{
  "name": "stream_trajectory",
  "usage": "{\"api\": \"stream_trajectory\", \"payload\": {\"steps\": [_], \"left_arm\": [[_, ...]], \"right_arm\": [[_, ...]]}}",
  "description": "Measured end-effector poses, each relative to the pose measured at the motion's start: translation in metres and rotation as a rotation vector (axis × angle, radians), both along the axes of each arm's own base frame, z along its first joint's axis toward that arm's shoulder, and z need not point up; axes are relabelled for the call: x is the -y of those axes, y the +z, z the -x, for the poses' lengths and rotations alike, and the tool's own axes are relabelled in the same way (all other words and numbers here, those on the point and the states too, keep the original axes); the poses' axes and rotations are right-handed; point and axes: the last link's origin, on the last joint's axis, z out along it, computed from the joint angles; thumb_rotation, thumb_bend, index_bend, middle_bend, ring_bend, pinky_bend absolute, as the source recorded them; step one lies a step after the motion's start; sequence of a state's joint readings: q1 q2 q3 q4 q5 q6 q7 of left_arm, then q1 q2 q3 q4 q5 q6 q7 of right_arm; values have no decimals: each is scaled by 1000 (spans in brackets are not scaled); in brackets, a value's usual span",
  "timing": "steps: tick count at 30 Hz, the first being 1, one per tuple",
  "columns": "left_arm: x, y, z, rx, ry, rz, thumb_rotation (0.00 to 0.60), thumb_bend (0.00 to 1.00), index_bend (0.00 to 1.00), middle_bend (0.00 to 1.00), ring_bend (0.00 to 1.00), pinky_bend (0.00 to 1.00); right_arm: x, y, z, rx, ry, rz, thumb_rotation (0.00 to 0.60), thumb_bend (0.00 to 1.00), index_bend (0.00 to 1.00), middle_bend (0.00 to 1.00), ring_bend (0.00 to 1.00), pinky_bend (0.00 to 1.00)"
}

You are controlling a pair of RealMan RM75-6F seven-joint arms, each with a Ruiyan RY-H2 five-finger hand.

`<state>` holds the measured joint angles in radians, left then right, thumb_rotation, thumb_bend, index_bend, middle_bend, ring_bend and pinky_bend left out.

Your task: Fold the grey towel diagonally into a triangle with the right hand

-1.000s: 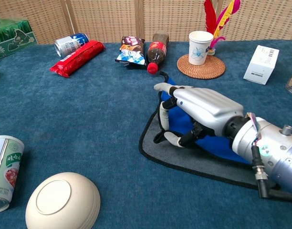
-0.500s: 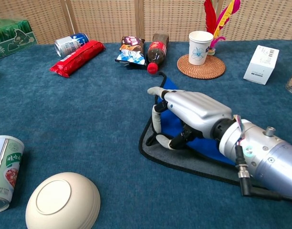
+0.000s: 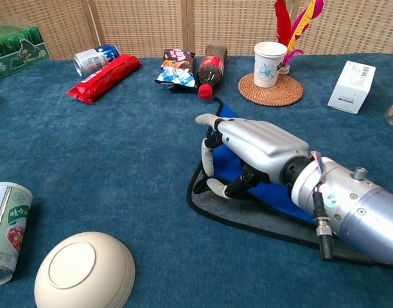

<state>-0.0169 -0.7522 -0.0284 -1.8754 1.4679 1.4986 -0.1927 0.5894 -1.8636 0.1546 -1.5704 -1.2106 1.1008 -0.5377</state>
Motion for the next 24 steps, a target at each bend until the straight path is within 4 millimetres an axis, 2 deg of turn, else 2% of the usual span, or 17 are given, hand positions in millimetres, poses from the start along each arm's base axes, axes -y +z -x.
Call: {"api": "stream_trajectory", "payload": {"steps": [22, 24], "left_arm": [[1, 2, 1, 12, -6, 6, 600, 307, 0, 0, 0, 9], [1, 2, 1, 12, -6, 5, 600, 307, 0, 0, 0, 9]], "right_arm": [[-3, -10, -3, -14, 3, -18, 600, 434, 685, 18, 0, 0], [-3, -10, -3, -9, 0, -20, 600, 398, 676, 11, 0, 0]]}}
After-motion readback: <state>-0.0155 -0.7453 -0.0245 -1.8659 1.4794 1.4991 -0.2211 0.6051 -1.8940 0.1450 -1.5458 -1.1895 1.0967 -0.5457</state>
